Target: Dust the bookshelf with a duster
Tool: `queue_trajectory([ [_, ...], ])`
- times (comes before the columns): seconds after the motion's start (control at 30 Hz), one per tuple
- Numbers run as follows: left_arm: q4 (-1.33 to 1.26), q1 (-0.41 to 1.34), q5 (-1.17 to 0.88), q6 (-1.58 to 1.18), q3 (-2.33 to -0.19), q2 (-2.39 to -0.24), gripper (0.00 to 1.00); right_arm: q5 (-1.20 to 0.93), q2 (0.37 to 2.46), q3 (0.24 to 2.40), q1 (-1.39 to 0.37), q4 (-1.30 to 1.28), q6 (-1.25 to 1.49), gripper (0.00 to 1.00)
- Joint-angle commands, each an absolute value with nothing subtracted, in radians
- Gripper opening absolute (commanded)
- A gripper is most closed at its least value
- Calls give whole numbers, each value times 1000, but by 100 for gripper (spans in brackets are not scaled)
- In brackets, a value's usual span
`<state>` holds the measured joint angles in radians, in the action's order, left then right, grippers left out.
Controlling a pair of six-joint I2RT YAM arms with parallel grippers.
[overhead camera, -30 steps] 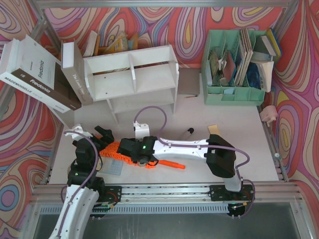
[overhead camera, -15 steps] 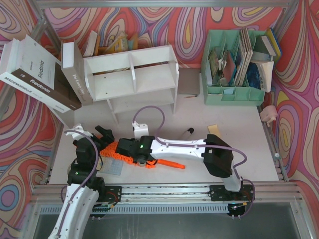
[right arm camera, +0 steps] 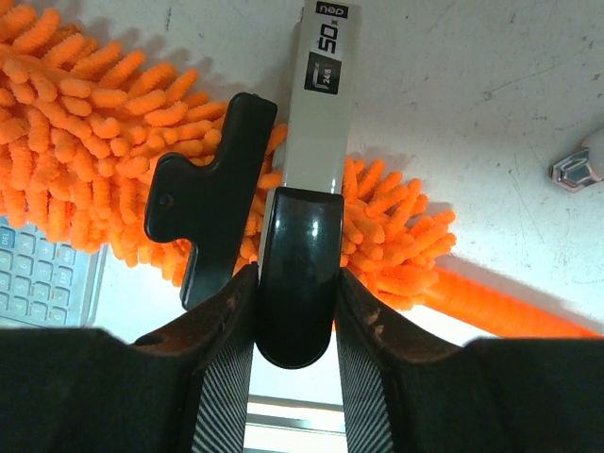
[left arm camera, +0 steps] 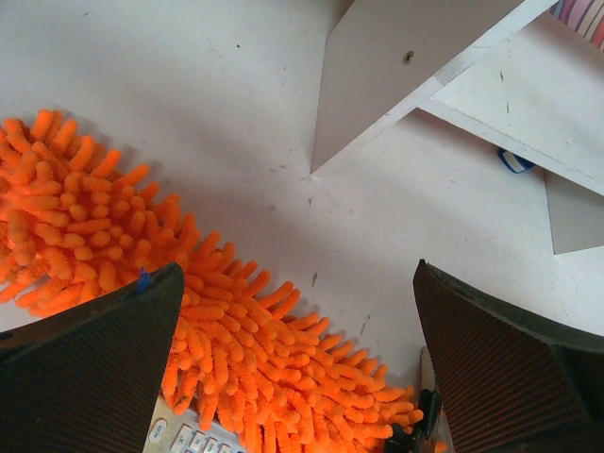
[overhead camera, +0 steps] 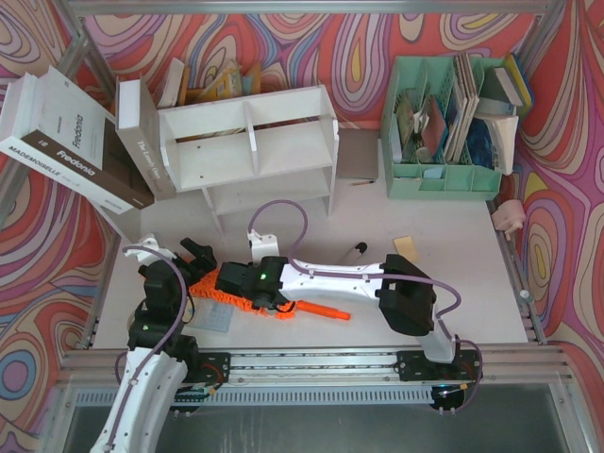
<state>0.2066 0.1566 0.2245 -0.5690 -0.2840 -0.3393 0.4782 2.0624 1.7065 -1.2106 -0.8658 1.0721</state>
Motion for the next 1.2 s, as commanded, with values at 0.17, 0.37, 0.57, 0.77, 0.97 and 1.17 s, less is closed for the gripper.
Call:
queue_trajectory([
  [0.17, 167, 160, 226, -574, -290, -349, 98, 561, 2046, 1730, -1211, -972, 1155, 31],
  [0.37, 157, 160, 231, -571, -289, -373, 98, 610, 1988, 1689, -1211, -976, 1200, 24],
  [0.57, 150, 160, 237, -569, -288, -389, 98, 631, 1929, 1618, -1212, -949, 1233, 20],
  [0.77, 149, 160, 240, -566, -287, -393, 98, 647, 1879, 1572, -1212, -905, 1239, 17],
  [0.97, 143, 160, 239, -566, -286, -403, 98, 698, 1849, 1551, -1212, -922, 1294, 16],
  [1.17, 137, 160, 241, -566, -285, -410, 98, 793, 1869, 1597, -1208, -1076, 1459, 14],
])
